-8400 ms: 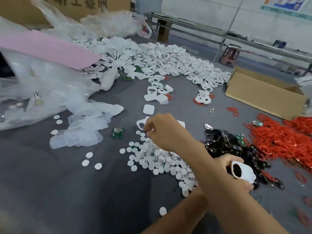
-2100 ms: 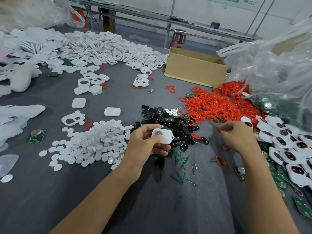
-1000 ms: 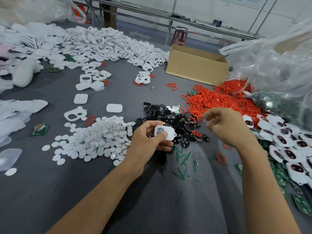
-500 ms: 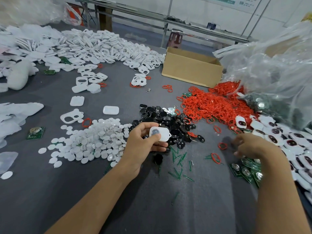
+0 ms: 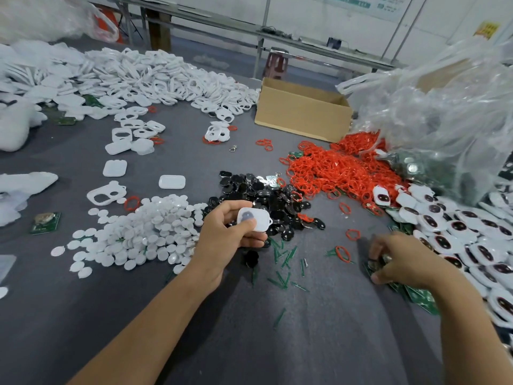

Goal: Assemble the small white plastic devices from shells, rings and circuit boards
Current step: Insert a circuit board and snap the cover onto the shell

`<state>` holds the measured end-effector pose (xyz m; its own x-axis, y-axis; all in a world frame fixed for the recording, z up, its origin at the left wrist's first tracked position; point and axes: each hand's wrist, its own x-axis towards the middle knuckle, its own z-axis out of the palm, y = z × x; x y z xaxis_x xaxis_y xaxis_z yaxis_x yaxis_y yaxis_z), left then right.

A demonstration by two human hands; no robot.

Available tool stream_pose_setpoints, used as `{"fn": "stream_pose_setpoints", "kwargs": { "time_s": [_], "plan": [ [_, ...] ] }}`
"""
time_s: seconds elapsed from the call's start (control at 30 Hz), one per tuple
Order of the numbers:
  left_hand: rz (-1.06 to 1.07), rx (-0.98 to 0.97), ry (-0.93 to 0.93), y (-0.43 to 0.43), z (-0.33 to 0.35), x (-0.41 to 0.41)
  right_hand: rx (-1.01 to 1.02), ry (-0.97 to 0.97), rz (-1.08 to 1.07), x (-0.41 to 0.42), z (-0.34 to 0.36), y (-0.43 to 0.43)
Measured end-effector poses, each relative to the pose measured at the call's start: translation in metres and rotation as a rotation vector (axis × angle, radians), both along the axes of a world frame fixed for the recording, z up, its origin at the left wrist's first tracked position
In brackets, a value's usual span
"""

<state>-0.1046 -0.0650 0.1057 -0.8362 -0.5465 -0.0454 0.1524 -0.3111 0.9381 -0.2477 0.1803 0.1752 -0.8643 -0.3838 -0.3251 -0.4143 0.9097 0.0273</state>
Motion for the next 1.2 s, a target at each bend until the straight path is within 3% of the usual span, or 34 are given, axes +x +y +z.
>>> {"fn": "stream_pose_setpoints", "kwargs": {
  "time_s": [0.1,0.23,0.4,0.57,0.7,0.8,1.03,1.2],
  "plan": [
    [0.001,-0.001,-0.001,0.000,0.000,0.001,-0.092,-0.016,-0.051,0.000,0.000,0.002],
    [-0.004,0.002,-0.004,0.000,0.001,0.000,-0.441,0.038,-0.073,0.003,0.001,-0.008],
    [-0.005,0.009,-0.006,0.001,0.002,0.001,-0.851,0.025,0.072,0.019,0.006,-0.049],
    [0.042,0.025,0.002,0.000,0.004,0.002,-1.043,-0.137,0.148,0.033,0.006,-0.100],
    [0.067,0.033,0.020,-0.001,0.006,0.003,-1.198,-0.149,0.156,0.039,0.003,-0.128],
    [0.063,0.030,0.032,0.000,0.008,0.004,-1.259,-0.146,0.148,0.036,0.000,-0.136],
    [0.120,0.009,0.051,-0.001,0.010,0.003,-1.326,-0.408,0.194,0.034,-0.010,-0.138],
    [0.108,-0.010,0.051,-0.001,0.010,0.003,-1.268,-0.385,0.275,0.033,-0.015,-0.140]
  ]
}}
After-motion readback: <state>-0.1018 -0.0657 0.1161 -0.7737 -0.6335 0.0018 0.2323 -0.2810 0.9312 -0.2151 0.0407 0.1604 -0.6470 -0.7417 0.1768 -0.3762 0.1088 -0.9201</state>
